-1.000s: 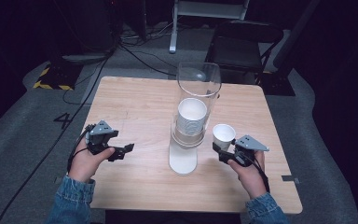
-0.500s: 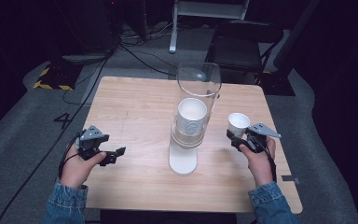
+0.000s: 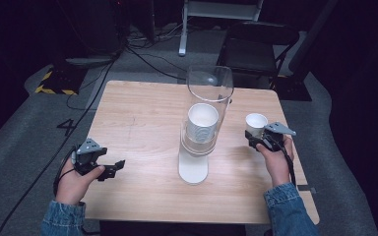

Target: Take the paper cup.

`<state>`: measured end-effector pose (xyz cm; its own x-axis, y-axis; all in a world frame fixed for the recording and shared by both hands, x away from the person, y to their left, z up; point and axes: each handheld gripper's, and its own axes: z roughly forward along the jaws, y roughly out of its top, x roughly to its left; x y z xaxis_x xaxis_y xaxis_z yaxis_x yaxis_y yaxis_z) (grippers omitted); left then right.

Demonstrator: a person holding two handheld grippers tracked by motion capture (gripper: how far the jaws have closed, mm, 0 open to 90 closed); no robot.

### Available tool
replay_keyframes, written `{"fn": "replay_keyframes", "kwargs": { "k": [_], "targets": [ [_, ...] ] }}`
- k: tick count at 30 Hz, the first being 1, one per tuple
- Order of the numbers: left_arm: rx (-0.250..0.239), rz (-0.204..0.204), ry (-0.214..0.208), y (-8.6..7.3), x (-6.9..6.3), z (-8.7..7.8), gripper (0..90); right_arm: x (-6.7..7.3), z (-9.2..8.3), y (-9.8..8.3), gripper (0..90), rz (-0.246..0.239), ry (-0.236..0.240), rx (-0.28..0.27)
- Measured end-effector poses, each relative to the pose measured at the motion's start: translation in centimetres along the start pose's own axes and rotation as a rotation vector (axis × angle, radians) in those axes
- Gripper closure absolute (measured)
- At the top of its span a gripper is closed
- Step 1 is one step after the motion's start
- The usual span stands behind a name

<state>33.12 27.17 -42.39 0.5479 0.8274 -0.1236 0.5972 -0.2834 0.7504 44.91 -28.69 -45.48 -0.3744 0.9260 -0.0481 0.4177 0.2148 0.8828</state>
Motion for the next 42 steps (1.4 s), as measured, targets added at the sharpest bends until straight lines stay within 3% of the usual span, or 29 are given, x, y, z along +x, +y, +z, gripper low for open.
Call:
{"fn": "replay_keyframes", "kwargs": {
  "k": [3, 7, 17, 21, 33, 36, 38, 42],
  "targets": [
    [0.005, -0.006, 0.002, -0.2, 0.1, 0.0, 16.3, 0.2, 1.2, -0.5, 32.5, 0.008, 0.04, 0.046],
    [0.006, -0.013, 0.004, -0.4, 0.2, -0.1, 16.3, 0.6, 2.1, -0.8, 32.4, 0.003, 0.054, 0.08],
    [0.011, -0.005, -0.001, -0.3, 0.1, 0.2, 16.2, 0.6, 2.9, -1.7, 32.0, 0.032, 0.095, 0.115],
    [0.016, -0.004, -0.004, -0.3, 0.1, 0.3, 16.2, 0.6, 3.1, -2.0, 31.8, 0.014, 0.108, 0.129],
    [0.016, 0.003, -0.01, -0.1, 0.1, 0.4, 16.2, 0.8, 3.2, -2.5, 30.2, 0.007, 0.118, 0.17],
    [0.015, -0.003, -0.01, -0.1, 0.0, 0.4, 16.2, 0.7, 3.1, -2.7, 26.4, 0.012, 0.118, 0.184],
    [0.015, -0.001, -0.009, -0.1, 0.0, 0.4, 16.2, 0.7, 3.0, -2.8, 18.1, 0.018, 0.108, 0.189],
    [0.012, 0.0, -0.009, -0.1, 0.1, 0.4, 16.2, 0.7, 2.7, -2.8, 16.3, 0.015, 0.105, 0.183]
  ]
}}
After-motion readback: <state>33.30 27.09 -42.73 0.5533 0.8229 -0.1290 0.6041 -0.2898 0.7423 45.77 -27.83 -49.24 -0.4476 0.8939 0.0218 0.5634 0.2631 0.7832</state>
